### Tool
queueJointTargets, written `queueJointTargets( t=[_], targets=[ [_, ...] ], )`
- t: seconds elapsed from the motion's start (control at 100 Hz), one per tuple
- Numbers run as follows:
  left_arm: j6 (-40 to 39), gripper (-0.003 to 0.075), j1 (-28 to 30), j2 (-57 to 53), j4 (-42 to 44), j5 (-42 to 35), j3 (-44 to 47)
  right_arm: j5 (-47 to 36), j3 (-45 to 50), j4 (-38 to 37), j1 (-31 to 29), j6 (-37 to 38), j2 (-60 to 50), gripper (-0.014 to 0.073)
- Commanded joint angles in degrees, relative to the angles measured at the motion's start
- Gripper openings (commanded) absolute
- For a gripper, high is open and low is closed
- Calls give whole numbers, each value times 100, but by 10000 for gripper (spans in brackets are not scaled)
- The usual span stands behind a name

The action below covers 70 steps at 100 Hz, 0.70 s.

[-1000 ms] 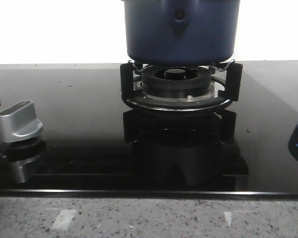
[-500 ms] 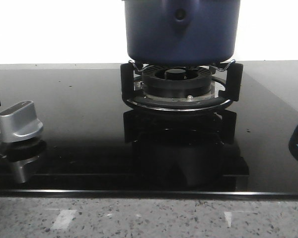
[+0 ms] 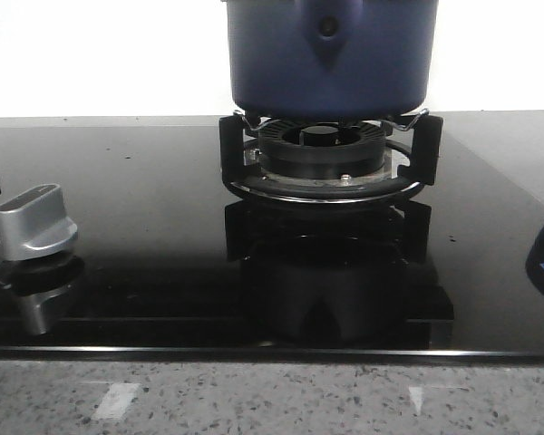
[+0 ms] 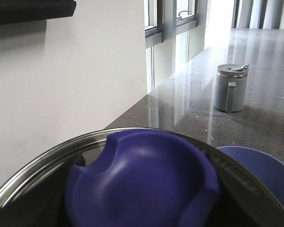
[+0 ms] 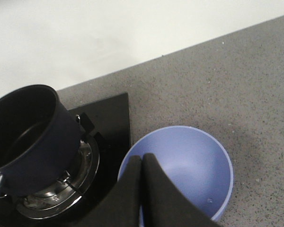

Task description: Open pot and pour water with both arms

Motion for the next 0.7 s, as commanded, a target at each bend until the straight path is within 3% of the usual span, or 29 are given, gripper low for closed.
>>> queueJointTargets(
  t=[0.0, 0.69],
  targets=[
    [5, 356, -101, 7, -584, 178, -415, -376, -129, -2, 0, -100, -91, -68],
    [5, 356, -163, 872, -694, 36, -727, -447, -129, -2, 20, -100, -88, -68]
  ],
)
